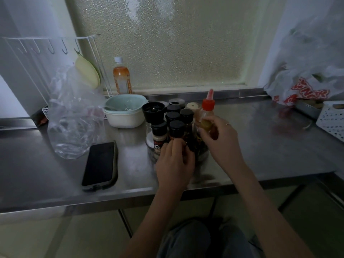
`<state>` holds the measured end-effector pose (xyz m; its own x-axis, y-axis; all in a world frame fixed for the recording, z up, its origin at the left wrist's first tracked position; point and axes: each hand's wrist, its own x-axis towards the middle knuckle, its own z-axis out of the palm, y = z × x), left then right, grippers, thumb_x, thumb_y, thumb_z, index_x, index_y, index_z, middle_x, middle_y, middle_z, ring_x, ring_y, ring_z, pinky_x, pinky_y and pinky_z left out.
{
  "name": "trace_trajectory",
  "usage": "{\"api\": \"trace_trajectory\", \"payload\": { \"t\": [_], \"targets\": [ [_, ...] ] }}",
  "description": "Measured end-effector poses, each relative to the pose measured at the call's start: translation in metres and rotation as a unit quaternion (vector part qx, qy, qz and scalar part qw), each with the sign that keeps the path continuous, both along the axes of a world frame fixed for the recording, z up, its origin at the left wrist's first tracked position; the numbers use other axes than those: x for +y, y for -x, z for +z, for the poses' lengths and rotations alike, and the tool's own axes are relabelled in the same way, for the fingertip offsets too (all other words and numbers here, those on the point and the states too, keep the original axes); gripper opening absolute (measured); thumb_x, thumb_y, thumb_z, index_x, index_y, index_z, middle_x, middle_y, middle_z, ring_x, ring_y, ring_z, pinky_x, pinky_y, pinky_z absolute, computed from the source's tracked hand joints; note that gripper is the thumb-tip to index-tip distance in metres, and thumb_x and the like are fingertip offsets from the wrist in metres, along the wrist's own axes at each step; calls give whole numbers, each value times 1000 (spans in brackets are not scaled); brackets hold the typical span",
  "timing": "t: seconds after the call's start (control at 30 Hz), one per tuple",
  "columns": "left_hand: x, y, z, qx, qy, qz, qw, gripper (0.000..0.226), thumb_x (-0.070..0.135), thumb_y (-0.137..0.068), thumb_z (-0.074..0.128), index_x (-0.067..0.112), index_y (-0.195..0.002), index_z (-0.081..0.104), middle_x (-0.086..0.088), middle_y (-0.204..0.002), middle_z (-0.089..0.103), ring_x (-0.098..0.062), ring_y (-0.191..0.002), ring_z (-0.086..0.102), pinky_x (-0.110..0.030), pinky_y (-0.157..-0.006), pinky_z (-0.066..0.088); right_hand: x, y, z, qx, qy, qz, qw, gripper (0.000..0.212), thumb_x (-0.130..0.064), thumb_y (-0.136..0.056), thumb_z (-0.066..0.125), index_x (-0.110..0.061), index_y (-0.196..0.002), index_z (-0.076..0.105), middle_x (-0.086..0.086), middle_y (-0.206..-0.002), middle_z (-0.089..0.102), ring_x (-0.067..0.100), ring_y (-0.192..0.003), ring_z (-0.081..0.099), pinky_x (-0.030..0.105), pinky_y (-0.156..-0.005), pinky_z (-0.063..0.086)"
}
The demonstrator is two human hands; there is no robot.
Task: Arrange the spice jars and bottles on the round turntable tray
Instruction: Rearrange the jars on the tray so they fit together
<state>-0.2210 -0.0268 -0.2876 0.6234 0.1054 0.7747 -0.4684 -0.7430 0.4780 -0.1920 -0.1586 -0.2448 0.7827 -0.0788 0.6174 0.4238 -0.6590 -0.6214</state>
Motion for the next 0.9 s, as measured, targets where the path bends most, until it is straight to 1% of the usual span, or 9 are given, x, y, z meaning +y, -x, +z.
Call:
{"api": "trace_trajectory", "payload": {
  "t": [0.07,0.17,0.27,0.33,0.43,0.53,0.63,0.77,0.9],
  "targets": [
    [5,-1,-3,26,-24,28,999,12,15,-77,64,10,-75,53,-6,-70,59,-25,-67,54,-29,-53,39,4,-1,-3,-2,-14,10,1000,37,-25,-85,65,-22,-120,53,-5,-102,56,10,-91,56,10,-74,41],
    [6,-4,-4,78,-27,33,996,15,16,-77,66,8,-79,54,-11,-82,57,-28,-74,55,-33,-56,43,9,1,-9,31,-41,45,998,62,-26,-82,69,-27,-135,37,-14,-110,56,-1,-97,57,14,-83,46],
    [3,-5,-4,91,-52,3,994,16,14,-77,67,6,-81,54,-13,-87,56,-28,-70,56,-32,-49,45,11,1,-22,74,5,6,997,74,-27,-80,71,-19,-141,29,-1,-110,65,14,-94,63,29,-80,52],
    [4,-6,-5,88,-67,-15,994,13,12,-78,66,6,-80,55,-12,-86,57,-27,-65,56,-29,-47,42,11,-1,-28,72,4,-5,997,62,-25,-80,72,-13,-132,40,5,-106,68,21,-93,66,29,-77,51],
    [6,-7,-5,81,-62,-36,994,8,13,-83,61,7,-81,56,-9,-86,58,-23,-61,55,-25,-48,35,13,-1,-29,54,-27,-9,998,48,-20,-79,73,-11,-119,49,6,-103,70,20,-91,66,28,-77,51],
    [7,-3,-7,42,-33,-42,998,10,21,-84,50,12,-82,52,-5,-82,57,-19,-62,53,-25,-46,37,16,0,-31,47,-55,-44,996,43,-20,-77,74,-13,-109,46,4,-100,68,19,-87,66,32,-73,54],
    [11,-1,-10,-11,59,13,998,14,20,-81,55,15,-91,47,3,-84,49,-10,-75,44,-25,-59,39,17,-1,-33,33,-46,-67,996,37,-20,-76,75,-17,-94,43,0,-86,63,17,-76,62,28,-62,49],
    [16,-7,-9,55,175,53,982,35,9,-77,68,15,-97,40,4,-95,38,-9,-80,38,-32,-68,42,17,-3,-33,42,19,-45,998,26,-18,-77,75,-11,-89,53,4,-80,63,20,-72,61,33,-63,50],
    [18,-9,-8,103,165,36,980,30,6,-79,63,17,-85,37,-1,-82,47,-20,-69,47,-36,-62,41,21,-2,-37,41,29,-43,998,22,-14,-78,73,-13,-82,51,0,-74,58,19,-68,59,27,-60,43]
  ]
}}
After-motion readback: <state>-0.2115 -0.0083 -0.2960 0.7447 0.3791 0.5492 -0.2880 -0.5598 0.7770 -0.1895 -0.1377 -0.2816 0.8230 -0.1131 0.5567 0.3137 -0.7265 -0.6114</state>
